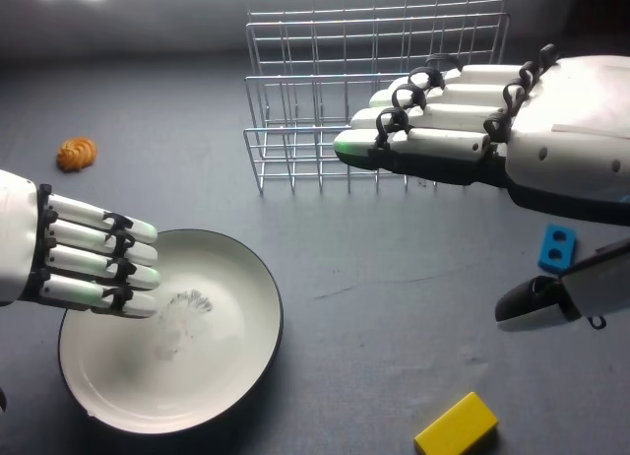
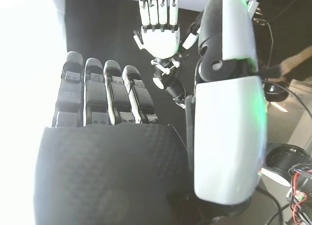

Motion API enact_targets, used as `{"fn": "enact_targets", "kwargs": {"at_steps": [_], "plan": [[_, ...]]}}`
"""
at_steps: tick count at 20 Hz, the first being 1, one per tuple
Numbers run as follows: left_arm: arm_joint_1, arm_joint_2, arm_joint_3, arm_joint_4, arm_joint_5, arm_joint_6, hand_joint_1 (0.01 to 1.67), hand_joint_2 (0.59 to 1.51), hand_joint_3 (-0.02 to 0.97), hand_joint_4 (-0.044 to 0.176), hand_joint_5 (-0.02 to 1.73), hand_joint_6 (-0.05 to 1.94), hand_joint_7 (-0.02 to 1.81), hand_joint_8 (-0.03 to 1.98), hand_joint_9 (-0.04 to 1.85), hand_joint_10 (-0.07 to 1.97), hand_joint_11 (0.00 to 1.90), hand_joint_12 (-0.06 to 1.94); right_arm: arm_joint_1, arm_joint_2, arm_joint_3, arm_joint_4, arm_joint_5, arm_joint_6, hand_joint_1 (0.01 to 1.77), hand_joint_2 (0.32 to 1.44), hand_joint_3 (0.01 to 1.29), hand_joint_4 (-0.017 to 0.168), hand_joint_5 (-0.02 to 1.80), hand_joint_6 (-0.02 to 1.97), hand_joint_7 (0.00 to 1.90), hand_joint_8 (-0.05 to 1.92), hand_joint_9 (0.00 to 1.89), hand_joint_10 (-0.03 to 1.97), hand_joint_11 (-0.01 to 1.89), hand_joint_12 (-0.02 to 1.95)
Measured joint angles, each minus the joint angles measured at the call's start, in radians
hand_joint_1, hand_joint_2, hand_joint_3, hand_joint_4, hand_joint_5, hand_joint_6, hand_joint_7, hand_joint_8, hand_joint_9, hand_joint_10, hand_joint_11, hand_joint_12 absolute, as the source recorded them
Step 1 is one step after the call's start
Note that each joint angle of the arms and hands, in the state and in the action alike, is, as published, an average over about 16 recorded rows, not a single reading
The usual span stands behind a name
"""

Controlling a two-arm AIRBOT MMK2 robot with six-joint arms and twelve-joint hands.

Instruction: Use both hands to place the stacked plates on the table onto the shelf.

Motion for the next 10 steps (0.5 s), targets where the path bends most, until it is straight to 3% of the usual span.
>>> {"fn": "enact_targets", "kwargs": {"at_steps": [10], "plan": [[0.030,0.008,0.051,0.004,-0.017,-0.005,0.02,1.095,0.009,0.000,0.02,0.00,0.01,-0.01,0.02,0.00,0.02,-0.01,-0.004,0.000,0.000,0.000,0.000,-0.002,1.10,0.89,0.02,0.001,0.02,0.02,0.02,0.01,0.02,0.00,0.02,0.01]]}}
